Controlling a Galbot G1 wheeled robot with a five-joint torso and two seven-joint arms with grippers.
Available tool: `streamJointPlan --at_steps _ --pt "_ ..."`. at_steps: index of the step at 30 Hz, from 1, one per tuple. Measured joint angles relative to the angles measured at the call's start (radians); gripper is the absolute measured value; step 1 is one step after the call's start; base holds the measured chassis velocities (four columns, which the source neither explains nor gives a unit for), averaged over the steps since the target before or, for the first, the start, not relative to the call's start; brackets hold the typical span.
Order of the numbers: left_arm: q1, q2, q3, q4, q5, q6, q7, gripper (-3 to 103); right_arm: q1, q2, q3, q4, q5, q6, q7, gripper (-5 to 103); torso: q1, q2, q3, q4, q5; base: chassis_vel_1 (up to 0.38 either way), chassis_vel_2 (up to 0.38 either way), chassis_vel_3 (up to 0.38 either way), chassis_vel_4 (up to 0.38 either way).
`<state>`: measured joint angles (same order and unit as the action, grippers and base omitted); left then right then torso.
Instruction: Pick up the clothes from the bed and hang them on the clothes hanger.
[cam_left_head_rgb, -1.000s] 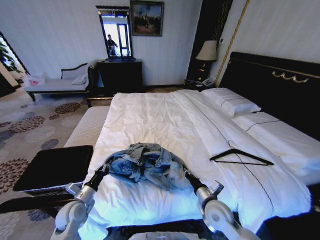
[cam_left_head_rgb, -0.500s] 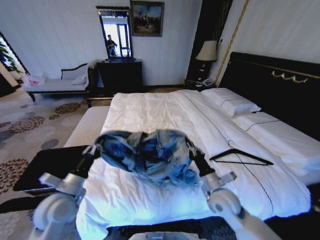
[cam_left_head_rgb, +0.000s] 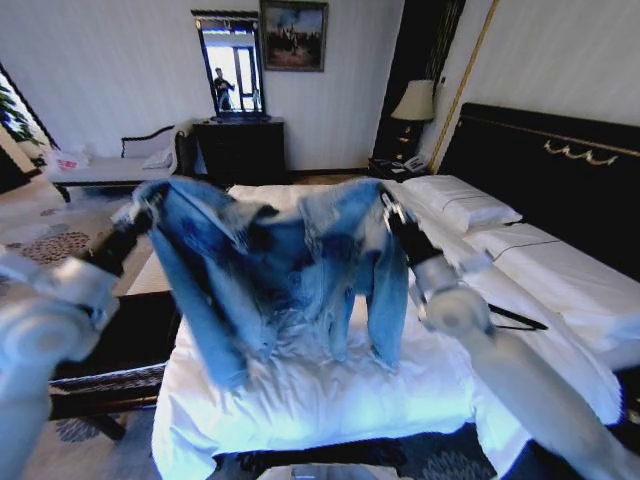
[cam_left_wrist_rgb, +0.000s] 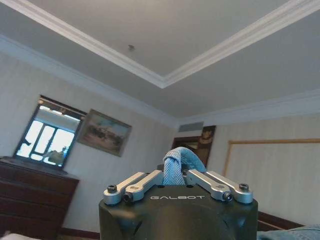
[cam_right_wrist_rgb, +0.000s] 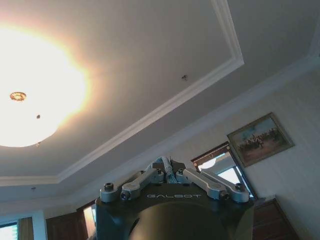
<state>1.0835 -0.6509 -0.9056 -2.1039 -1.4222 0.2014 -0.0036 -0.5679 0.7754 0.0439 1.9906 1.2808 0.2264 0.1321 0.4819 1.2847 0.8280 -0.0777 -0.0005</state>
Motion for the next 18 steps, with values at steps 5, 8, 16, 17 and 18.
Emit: streamJointPlan --at_steps 5,8,16,17,18 --pt "-0.089 0.075 0.045 0.129 -0.053 0.004 0.008 3 0.320 0.108 -0.273 -0.241 0.039 -0.002 0.008 5 0.000 0.000 0.000 0.0001 0.0000 0.000 0.000 0.000 0.000" --pt "-0.121 0.099 0.052 0.173 -0.070 0.004 0.014 3 0.408 0.165 -0.329 -0.344 0.037 -0.001 0.002 5 0.000 0.000 0.000 0.0003 -0.0008 0.000 0.000 0.000 0.000" --pt "-0.213 0.222 0.025 0.202 -0.169 -0.013 0.017 3 0.553 0.299 -0.341 -0.440 0.055 0.008 0.016 5 0.000 0.000 0.000 0.0001 0.0003 0.000 0.000 0.000 0.000" --pt "-0.184 0.225 -0.008 0.161 -0.189 -0.013 0.008 3 0.539 0.278 -0.325 -0.387 0.067 0.005 0.031 5 0.000 0.000 0.000 0.0002 0.0003 0.000 0.000 0.000 0.000" --pt "-0.184 0.225 -0.008 0.161 -0.189 -0.013 0.008 3 0.539 0.278 -0.325 -0.387 0.067 0.005 0.031 5 0.000 0.000 0.000 0.0002 0.0003 0.000 0.000 0.000 0.000"
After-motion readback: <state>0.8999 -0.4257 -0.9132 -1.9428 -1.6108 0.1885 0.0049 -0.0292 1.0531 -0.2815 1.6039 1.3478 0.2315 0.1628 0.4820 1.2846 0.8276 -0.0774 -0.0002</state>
